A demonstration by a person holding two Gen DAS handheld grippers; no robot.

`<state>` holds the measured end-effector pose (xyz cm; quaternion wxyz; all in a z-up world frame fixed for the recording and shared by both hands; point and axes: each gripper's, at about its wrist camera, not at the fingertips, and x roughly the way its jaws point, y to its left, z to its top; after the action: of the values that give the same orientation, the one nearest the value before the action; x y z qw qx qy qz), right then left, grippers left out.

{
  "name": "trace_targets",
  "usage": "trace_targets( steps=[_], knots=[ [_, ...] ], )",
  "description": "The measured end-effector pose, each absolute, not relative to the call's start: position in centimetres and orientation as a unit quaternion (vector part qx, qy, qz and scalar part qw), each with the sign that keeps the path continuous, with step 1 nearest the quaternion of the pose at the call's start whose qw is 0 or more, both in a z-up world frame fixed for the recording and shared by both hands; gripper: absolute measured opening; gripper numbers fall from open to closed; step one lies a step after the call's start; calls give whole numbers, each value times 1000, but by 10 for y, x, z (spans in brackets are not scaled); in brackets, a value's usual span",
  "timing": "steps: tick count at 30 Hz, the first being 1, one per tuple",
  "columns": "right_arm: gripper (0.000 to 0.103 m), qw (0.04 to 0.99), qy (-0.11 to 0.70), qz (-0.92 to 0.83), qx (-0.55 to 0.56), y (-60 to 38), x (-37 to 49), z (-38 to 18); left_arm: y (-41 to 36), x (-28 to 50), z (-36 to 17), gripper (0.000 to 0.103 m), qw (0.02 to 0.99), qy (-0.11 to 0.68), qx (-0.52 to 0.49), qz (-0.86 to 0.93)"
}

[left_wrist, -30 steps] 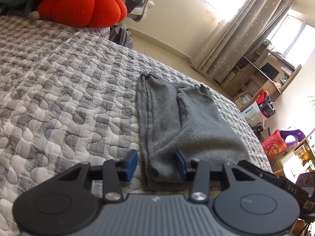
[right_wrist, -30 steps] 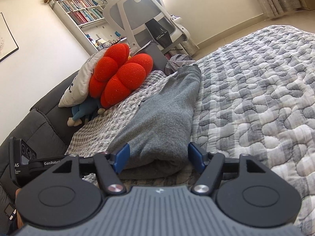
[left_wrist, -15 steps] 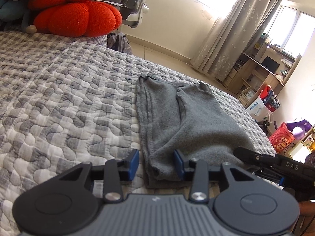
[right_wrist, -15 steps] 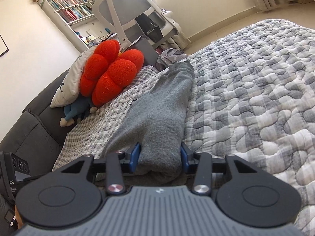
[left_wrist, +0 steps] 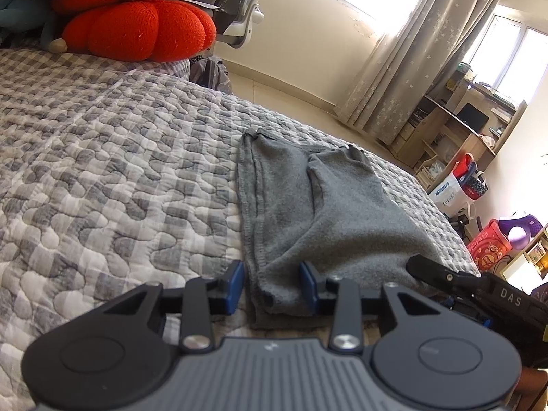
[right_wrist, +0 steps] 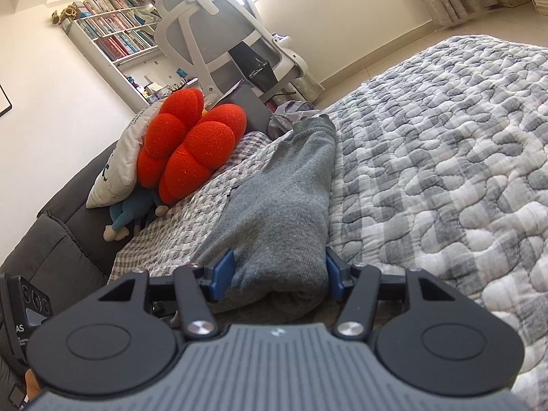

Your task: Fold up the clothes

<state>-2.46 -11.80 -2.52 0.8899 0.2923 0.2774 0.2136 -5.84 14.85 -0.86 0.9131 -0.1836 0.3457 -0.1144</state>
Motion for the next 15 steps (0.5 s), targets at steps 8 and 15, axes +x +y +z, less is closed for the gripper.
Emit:
trace_targets(
  steps=[8,15],
  knots=[
    [40,893,273,193,301,-119,-25,-27,163,-54,-9,33,895,359,-234,-125],
    [39,898,277,192,283,-118,-25,-20,182,-50,-9,33,868,383,-286,-131]
  ],
)
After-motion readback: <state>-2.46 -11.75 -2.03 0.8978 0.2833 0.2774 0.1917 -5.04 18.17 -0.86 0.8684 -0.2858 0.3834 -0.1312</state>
